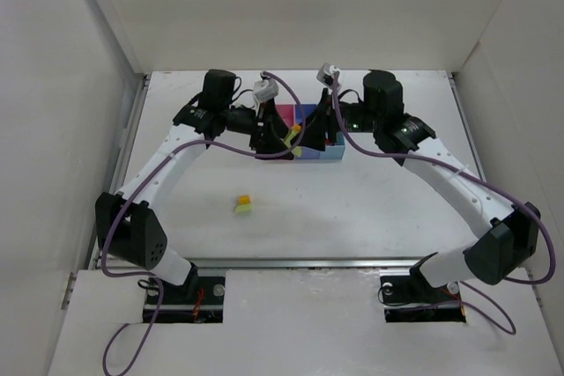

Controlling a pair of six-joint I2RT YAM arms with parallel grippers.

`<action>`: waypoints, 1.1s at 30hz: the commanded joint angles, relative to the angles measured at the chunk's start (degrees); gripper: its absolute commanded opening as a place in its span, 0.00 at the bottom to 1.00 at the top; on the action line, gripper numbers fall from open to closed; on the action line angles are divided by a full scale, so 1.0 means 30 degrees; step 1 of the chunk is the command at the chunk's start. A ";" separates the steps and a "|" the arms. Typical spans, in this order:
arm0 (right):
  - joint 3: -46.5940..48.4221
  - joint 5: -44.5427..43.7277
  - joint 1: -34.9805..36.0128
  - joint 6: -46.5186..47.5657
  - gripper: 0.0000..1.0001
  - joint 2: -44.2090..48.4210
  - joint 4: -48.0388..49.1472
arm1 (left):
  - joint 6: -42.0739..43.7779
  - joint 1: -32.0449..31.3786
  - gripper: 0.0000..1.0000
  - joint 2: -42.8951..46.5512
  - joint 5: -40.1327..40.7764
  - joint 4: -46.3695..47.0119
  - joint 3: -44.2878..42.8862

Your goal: Sort the legos into containers by color

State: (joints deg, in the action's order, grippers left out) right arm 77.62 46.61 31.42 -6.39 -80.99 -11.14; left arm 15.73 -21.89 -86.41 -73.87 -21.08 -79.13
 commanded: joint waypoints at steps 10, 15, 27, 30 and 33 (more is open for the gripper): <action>0.0639 0.0254 0.0367 0.0549 0.00 -0.0044 0.0284 | 0.1379 0.0031 0.77 -0.0024 -0.2302 -0.1030 -0.1249; 0.0814 0.0079 0.0717 0.0549 0.00 -0.0220 0.0109 | 0.1174 -0.0145 0.65 -0.0374 -0.1923 -0.1614 -0.1249; 0.0990 -0.0273 0.0894 0.0549 0.00 -0.0220 0.0109 | 0.1965 -0.0145 0.09 -0.0757 -0.1423 -0.2846 -0.1454; 0.0990 -0.0273 0.0894 0.0549 0.00 -0.0220 0.0109 | 0.1733 -0.0145 0.00 -0.1136 -0.0576 -0.3022 -0.1630; 0.0990 -0.1148 0.0894 0.0549 0.00 -0.0046 -0.0270 | 0.2926 -0.0145 0.00 -0.1575 0.0245 -0.4540 -0.1804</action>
State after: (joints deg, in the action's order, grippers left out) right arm 77.95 44.66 33.21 -4.67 -81.91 -13.54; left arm 20.60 -22.15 -89.80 -76.60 -30.74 -82.19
